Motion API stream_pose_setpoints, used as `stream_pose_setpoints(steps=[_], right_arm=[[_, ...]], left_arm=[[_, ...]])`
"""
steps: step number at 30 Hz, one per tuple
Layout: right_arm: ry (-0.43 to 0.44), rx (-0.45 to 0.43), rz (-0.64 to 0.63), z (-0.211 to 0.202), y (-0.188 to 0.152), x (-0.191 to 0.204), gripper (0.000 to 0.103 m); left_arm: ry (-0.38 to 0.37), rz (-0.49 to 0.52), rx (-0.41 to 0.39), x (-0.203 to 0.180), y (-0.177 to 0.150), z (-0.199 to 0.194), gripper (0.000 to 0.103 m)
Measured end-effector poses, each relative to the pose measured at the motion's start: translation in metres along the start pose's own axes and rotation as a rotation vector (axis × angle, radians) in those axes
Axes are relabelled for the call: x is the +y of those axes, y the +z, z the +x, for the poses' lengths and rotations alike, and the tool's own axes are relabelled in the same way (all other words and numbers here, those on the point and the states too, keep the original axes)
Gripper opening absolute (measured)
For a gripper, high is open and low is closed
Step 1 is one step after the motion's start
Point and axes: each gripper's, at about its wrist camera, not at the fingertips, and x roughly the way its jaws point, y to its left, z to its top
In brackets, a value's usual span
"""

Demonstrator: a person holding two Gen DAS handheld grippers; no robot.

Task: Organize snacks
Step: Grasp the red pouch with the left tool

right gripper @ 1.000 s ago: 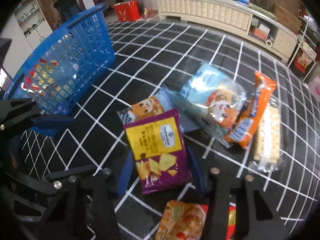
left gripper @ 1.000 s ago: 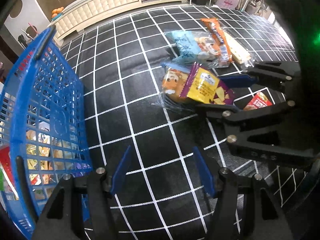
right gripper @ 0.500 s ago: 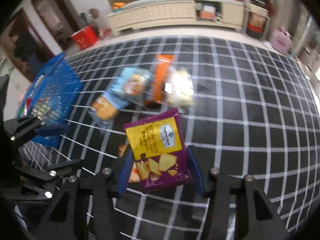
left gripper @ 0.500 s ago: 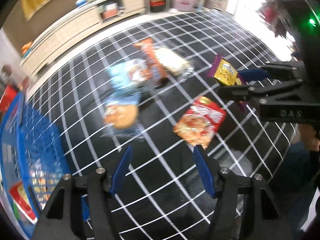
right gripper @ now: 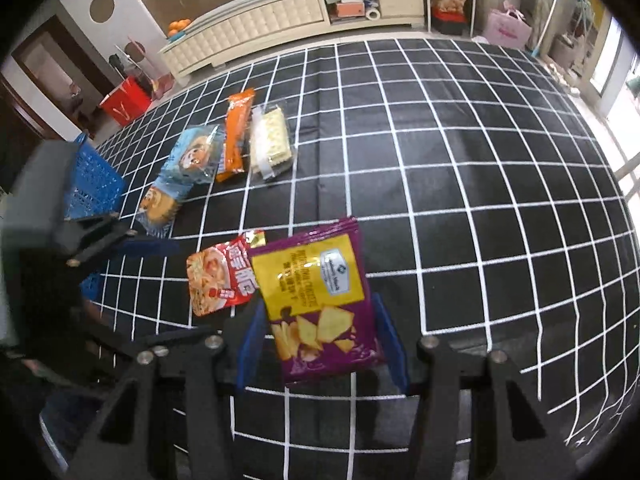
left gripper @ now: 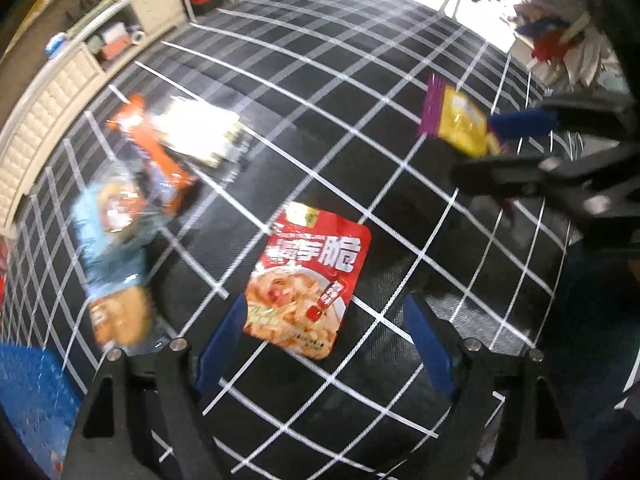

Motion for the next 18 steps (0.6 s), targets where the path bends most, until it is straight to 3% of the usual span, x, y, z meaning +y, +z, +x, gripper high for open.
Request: stream_pose_setpoints(steps=[5, 10, 18], right_arm=[[0.018, 0.009, 0.009, 0.009, -0.003, -0.004, 0.057], [0.051, 0.027, 0.006, 0.019, -0.003, -0.007, 0.057], [0.060, 0.043, -0.009, 0.026, -0.008, -0.002, 0.057]], left_arm=[[0.031, 0.022, 0.053, 0.004, 0.004, 0.028, 0.079], [0.043, -0.010, 0.047, 0.009, 0.014, 0.034, 0.079], [0.040, -0.013, 0.042, -0.014, 0.017, 0.029, 0.035]])
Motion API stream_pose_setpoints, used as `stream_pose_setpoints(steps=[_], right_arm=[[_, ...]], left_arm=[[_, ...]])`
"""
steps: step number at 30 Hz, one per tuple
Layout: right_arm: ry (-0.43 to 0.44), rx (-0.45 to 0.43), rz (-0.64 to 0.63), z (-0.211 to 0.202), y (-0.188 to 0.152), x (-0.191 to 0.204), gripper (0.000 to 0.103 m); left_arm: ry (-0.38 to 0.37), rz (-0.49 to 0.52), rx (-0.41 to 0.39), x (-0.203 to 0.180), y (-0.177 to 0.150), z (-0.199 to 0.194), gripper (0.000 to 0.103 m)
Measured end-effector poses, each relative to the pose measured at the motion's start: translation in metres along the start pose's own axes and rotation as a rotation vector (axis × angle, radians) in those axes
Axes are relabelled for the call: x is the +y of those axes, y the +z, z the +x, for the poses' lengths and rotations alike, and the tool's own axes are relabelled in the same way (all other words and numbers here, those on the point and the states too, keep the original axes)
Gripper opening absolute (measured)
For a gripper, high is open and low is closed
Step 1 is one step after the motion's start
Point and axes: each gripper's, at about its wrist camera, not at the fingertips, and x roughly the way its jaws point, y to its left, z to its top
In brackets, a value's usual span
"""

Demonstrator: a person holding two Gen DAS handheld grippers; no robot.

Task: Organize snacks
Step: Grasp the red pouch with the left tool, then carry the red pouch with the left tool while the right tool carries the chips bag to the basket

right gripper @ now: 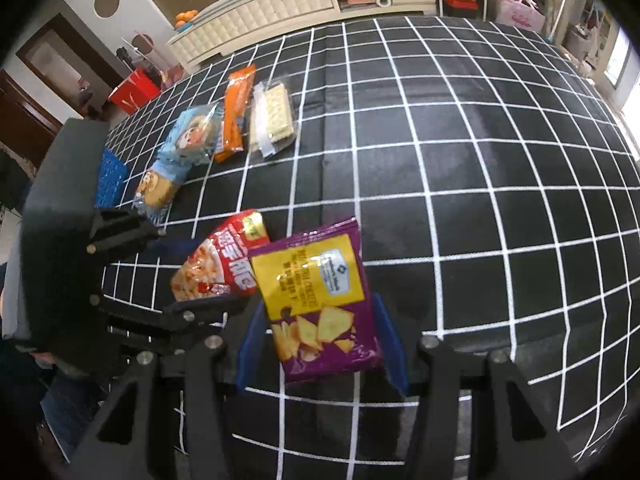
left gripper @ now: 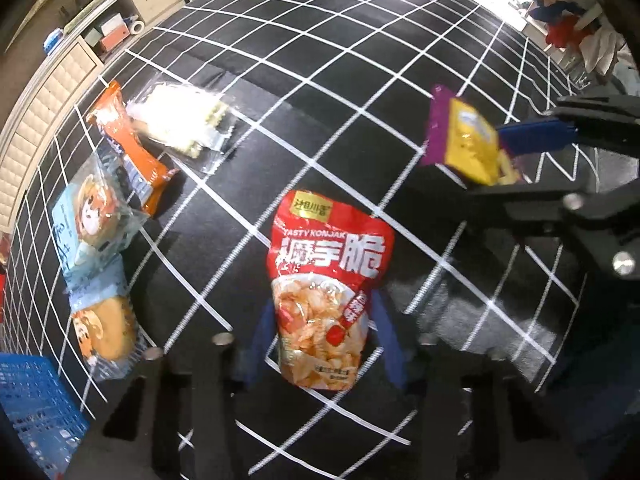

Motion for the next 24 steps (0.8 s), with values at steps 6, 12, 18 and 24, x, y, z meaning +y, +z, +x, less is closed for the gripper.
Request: stream_pose_setpoints(steps=[6, 12, 18, 24], right_arm=[[-0.014, -0.002, 0.009, -0.004, 0.000, 0.002, 0.057], [-0.027, -0.023, -0.019, -0.018, 0.000, 0.018, 0.057], [-0.020, -0.061, -0.047, -0.039, 0.001, 0.051, 0.057], [-0.021, -0.109, -0.120, -0.063, 0.004, 0.103, 0.057]], left_arm=[[-0.008, -0.064, -0.012, -0.014, -0.011, -0.004, 0.003], [-0.032, -0.109, -0.045, -0.011, -0.034, -0.026, 0.003], [-0.023, -0.132, -0.117, -0.001, -0.058, -0.076, 0.003], [0.020, -0.189, -0.190, 0.026, -0.099, -0.129, 0.003]])
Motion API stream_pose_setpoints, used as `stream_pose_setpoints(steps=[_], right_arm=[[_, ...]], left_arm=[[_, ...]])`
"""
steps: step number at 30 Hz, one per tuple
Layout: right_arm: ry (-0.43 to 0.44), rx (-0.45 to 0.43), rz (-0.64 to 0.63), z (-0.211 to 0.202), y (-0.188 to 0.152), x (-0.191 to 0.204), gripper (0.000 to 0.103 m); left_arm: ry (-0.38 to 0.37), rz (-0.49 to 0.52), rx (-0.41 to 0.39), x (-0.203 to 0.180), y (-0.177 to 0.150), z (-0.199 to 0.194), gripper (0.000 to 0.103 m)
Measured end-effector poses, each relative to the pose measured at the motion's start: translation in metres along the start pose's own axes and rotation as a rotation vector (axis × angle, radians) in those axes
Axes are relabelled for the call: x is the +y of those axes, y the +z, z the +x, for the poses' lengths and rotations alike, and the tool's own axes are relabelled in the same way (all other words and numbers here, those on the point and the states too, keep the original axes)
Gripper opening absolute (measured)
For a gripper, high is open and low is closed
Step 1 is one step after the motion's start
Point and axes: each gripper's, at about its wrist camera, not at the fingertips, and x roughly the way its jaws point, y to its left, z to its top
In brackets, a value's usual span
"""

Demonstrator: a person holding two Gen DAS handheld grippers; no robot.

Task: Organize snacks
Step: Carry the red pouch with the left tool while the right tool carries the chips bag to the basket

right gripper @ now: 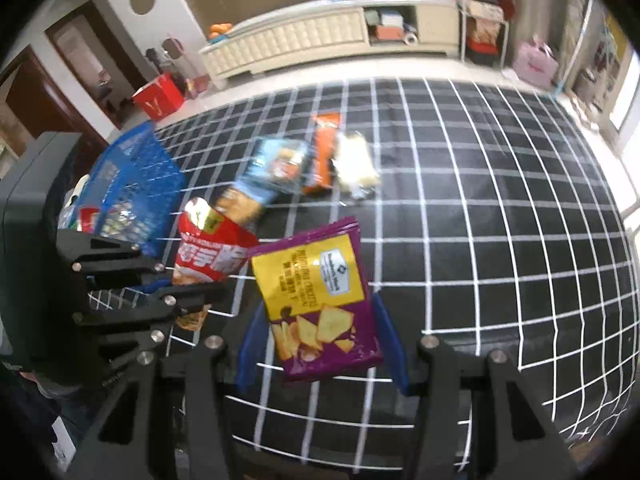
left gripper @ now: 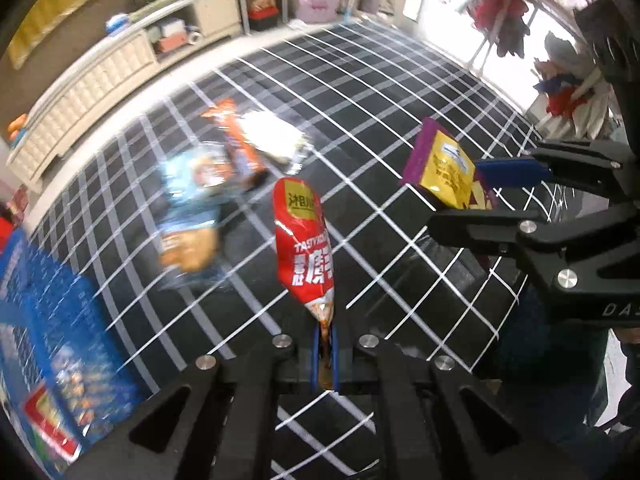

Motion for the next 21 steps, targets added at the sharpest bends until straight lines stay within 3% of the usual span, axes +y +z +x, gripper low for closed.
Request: stream_pose_setpoints(steps=[11, 21], right_arm=[[0.063, -0.017, -0.105, -0.008, 0.027, 0.101, 0.057], [0.117, -0.016, -0.209, 0.007, 0.058, 0.183, 0.057]], left_arm=[[0.094, -0.131, -0.116, 0.074, -0.050, -0.097, 0.004], [0.153, -0.210, -0.153, 0.145, -0.094, -0.145, 0.004]])
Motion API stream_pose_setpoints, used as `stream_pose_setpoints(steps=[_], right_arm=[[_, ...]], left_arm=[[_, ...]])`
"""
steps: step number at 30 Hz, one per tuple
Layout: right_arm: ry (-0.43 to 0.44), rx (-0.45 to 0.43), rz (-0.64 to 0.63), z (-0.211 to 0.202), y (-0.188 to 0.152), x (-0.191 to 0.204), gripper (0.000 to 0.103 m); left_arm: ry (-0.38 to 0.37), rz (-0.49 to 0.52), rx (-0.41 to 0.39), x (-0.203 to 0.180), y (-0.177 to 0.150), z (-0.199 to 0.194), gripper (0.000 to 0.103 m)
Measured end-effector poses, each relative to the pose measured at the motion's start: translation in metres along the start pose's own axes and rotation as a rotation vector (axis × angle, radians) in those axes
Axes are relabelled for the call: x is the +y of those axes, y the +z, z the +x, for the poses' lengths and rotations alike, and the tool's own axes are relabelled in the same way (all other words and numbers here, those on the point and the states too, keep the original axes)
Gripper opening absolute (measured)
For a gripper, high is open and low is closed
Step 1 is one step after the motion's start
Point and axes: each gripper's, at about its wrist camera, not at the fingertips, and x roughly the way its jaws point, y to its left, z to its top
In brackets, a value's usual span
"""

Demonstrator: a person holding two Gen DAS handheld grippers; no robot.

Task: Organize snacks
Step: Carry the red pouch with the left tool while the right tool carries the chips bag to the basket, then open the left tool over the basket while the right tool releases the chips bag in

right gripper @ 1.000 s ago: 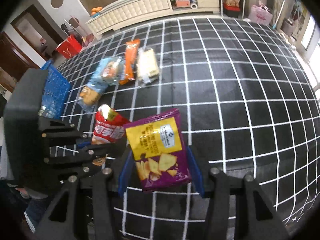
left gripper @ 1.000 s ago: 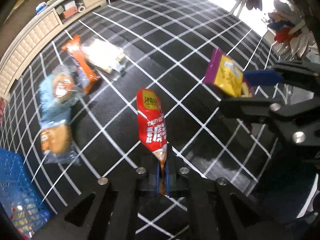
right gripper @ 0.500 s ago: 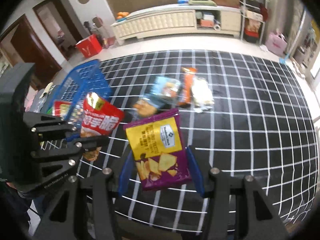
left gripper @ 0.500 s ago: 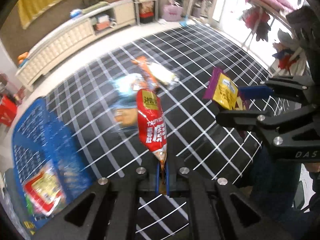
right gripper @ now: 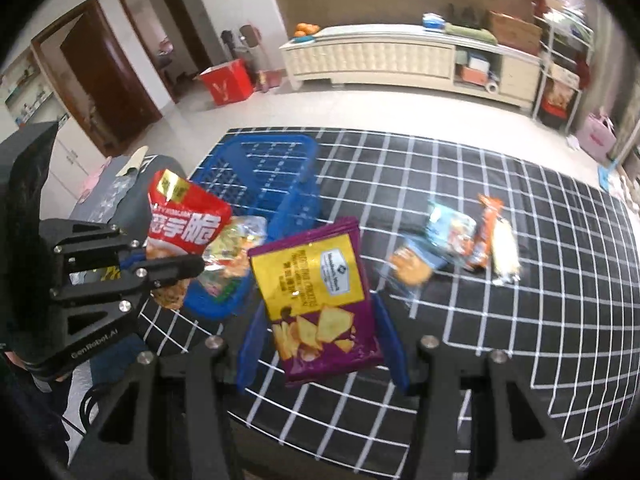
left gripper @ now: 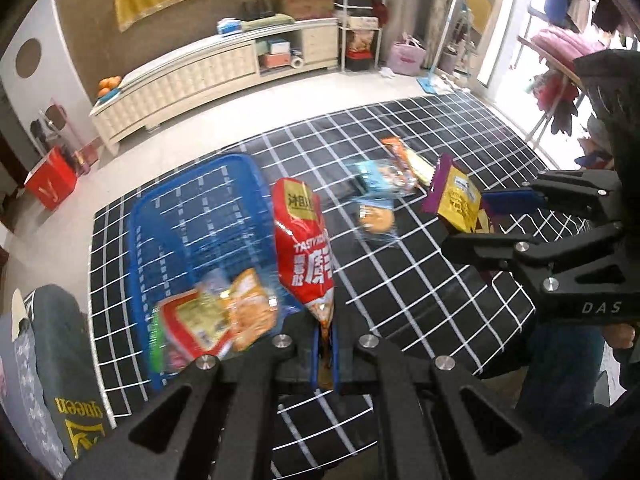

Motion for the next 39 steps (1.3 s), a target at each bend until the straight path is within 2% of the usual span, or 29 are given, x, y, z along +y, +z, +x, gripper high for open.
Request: stream_pose_setpoints(steps=[5, 11, 17, 21, 27, 28, 32, 39], right_arm=[[0.001, 0.014, -0.068, 0.016, 0.023, 0.029, 0.057], [0.000, 0.032, -0.078, 0.041, 0.049, 0.046, 0.057], [-0.030, 0.074, -0.104, 0.076, 0.068, 0.056, 0.057], [-0.058, 0.098, -0.128, 0.098, 0.077, 0.062, 0.057], [-0.073, 0.134, -0.138, 0.125, 0.082, 0.060, 0.057], [-0.073, 0.136, -0.136, 0.126, 0.083, 0.059, 0.057], [-0.066, 0.138, -0.126, 0.130, 0.086, 0.058, 0.057], [-0.069, 0.134, -0.154, 0.136, 0.097, 0.062, 0.057]], left_arm=[[0.045, -0.044, 0.003, 0.039, -0.005, -0.004, 0.004], [0.041, -0.091, 0.012, 0.081, 0.000, 0.002, 0.004], [0.006, -0.126, 0.052, 0.110, 0.011, 0.032, 0.004], [0.034, -0.121, 0.080, 0.122, 0.014, 0.057, 0.004], [-0.012, -0.166, 0.080, 0.139, 0.019, 0.080, 0.005], [-0.025, -0.177, 0.077, 0.141, 0.020, 0.083, 0.007], [-0.046, -0.186, 0.075, 0.147, 0.021, 0.090, 0.035], [-0.029, -0.197, 0.079, 0.151, 0.020, 0.088, 0.042]])
